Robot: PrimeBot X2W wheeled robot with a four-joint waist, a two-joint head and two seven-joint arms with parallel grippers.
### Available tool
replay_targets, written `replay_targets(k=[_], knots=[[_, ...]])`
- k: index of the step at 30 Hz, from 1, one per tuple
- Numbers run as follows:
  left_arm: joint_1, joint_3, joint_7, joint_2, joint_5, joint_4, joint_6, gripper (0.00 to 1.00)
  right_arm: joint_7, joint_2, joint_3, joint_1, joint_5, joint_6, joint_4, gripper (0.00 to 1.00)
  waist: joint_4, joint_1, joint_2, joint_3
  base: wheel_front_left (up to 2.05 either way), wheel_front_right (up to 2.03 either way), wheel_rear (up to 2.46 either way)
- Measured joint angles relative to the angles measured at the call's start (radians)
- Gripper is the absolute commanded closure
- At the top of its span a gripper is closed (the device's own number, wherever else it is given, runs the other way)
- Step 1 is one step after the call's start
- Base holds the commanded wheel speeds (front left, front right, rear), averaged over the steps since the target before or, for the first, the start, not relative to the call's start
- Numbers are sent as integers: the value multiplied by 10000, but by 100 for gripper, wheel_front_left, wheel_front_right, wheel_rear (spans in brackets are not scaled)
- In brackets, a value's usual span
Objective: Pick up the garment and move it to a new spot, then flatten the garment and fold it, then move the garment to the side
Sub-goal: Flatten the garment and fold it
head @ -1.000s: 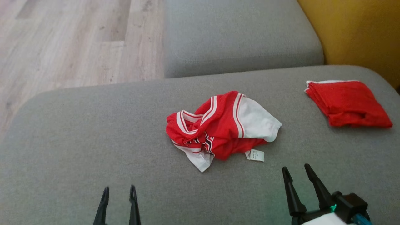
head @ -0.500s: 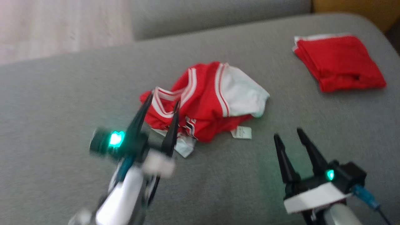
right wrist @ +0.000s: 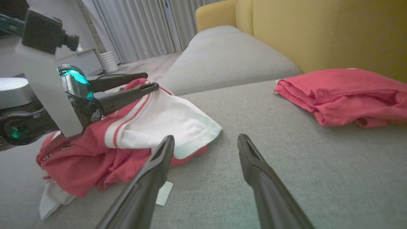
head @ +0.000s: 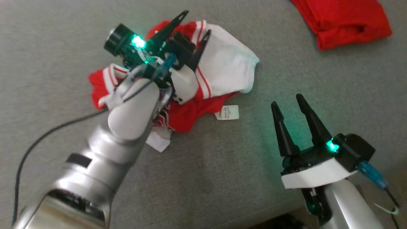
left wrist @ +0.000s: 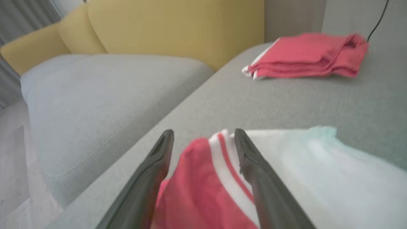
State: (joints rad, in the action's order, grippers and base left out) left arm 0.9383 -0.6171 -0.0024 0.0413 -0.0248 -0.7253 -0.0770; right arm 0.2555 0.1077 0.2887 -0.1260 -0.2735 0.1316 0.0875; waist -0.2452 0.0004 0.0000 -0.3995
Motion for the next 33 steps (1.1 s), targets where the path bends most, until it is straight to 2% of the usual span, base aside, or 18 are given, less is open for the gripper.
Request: replay_targets(k=[6, 7, 8, 9, 16, 20, 25, 28, 33], knots=[[653, -134, 288, 6, 171, -1356, -117, 0, 0, -31, 12, -189, -84, 0, -48, 0, -362, -1, 0, -564, 0, 0, 0], [720, -186, 286, 2, 169, -1507, -123, 11, 0, -44, 12, -189, -84, 0, -48, 0, -404, -1, 0, -623, 0, 0, 0], [783, -265, 255, 0, 169, -1634, -125, 72, 0, -46, 8, -189, -84, 0, -46, 0, -427, -2, 0, -663, 0, 0, 0], [830, -290, 161, -10, 150, -1737, -127, 100, 0, -48, 8, -189, -84, 0, -46, 0, -427, -2, 0, -671, 0, 0, 0], [837, -451, -830, -4, -510, -1910, -207, 100, 0, -69, 96, -194, -84, 0, 88, 0, -370, -4, 0, -258, 0, 0, 0], [1016, -895, -1174, 4, -1647, -1053, -334, 100, 0, -217, 272, -169, -102, 0, 242, 0, -417, -5, 0, 413, 0, 0, 0], [2378, -1197, -1266, -12, -2451, -201, -472, 100, 0, -320, 405, 74, -173, 0, 410, 0, -540, -6, 0, 1222, 0, 0, 0], [3458, -1070, -1350, -42, -2863, 90, -477, 100, 0, -322, 364, 274, -173, 0, 506, 0, -625, -6, 0, 1697, 0, 0, 0], [4497, -205, -1593, -169, -3931, 67, -476, 100, 0, -328, 261, 565, -169, 0, 535, 0, -620, -7, 1, 2394, 0, 0, 0]])
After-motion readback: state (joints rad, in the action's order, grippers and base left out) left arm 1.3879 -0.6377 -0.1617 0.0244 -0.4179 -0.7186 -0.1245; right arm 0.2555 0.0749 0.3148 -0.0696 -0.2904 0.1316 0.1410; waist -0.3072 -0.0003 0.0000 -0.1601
